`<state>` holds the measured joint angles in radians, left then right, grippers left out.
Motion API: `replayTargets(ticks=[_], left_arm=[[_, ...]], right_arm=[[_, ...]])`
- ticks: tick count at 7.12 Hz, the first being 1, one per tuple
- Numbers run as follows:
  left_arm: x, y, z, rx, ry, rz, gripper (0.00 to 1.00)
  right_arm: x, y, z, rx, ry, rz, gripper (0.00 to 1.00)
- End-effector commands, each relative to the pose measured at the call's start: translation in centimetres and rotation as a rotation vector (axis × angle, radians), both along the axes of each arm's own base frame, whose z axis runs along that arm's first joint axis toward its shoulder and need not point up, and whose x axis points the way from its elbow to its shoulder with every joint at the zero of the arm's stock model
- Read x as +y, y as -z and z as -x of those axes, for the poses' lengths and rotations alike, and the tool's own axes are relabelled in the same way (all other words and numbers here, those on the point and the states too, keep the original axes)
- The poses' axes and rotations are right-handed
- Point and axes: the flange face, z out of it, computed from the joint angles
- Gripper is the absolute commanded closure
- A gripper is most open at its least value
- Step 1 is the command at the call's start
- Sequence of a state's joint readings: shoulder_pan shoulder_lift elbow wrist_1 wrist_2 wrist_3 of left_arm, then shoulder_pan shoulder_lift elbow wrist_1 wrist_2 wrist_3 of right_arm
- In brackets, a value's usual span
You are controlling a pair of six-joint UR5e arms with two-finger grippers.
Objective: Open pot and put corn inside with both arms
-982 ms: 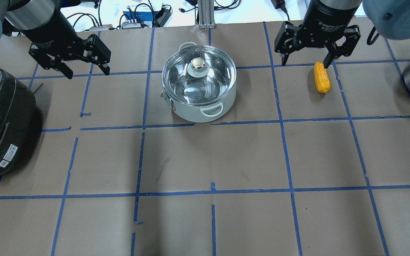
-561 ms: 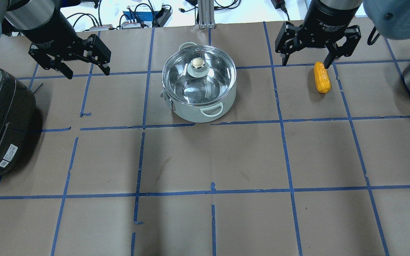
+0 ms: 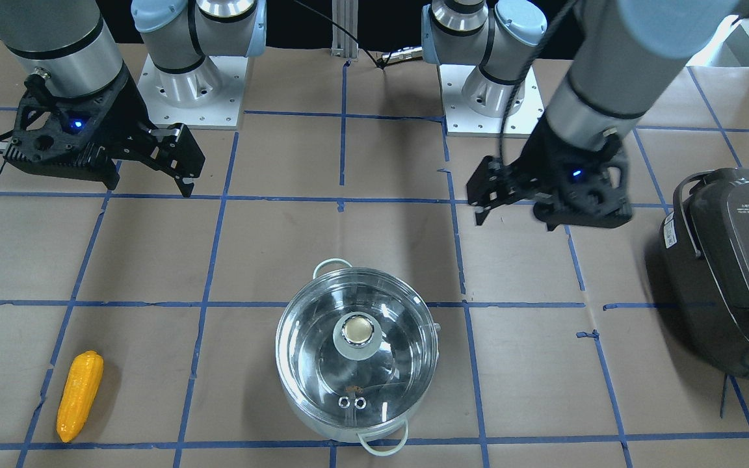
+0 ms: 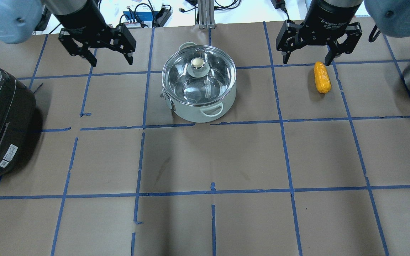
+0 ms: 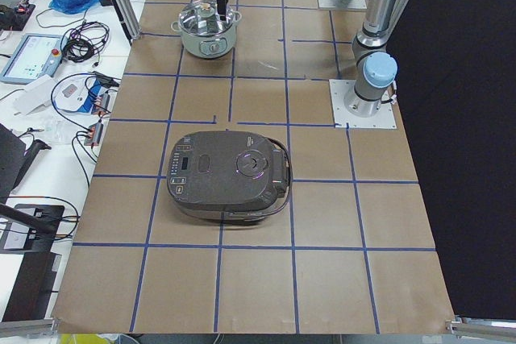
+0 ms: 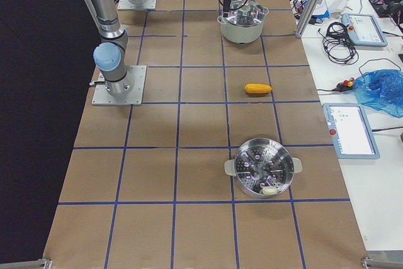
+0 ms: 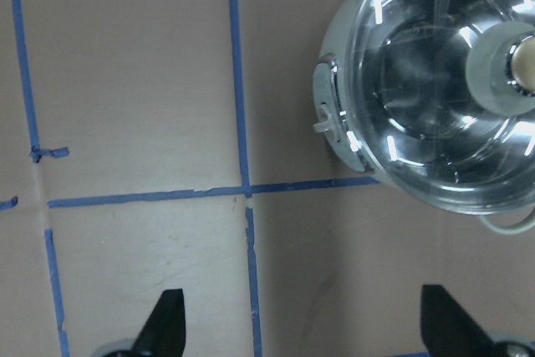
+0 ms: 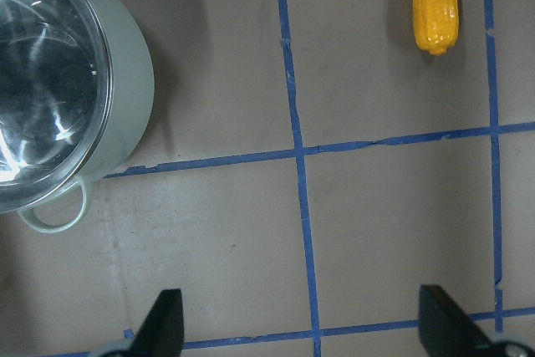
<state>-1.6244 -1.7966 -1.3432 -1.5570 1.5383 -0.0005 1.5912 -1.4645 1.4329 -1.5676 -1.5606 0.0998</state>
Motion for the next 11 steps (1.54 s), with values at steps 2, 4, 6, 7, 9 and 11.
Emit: replayTargets(ticks=[2, 4, 6, 7, 9, 11], left_arm=[[-5.8, 4.6, 11.3, -0.049, 0.021, 0.018, 0.0], [-8.0, 8.1, 13.4, -0.019, 0.007, 0.039, 0.0], [-8.7, 10.4, 14.8, 0.01, 0.019, 0.033, 0.0], [-8.7, 11.4, 15.7, 0.01, 0.028, 0.028, 0.0], [-8.1, 12.9, 18.1, 0.006, 0.014, 0.011, 0.0], [-7.9, 13.2, 18.0, 0.003, 0.025, 0.006, 0.04]], right_arm=[[-6.4, 4.3, 5.7, 0.017, -0.149, -0.007, 0.0], [-12.6, 13.8, 14.5, 0.003, -0.12, -0.044, 0.0], [-16.8, 23.0, 19.8, 0.004, -0.057, -0.031, 0.0], [-18.1, 26.5, 20.3, 0.002, -0.052, -0.022, 0.02], [-19.5, 29.9, 20.7, 0.005, -0.049, 0.003, 0.03], [-19.5, 31.4, 20.4, -0.025, -0.049, -0.012, 0.03]])
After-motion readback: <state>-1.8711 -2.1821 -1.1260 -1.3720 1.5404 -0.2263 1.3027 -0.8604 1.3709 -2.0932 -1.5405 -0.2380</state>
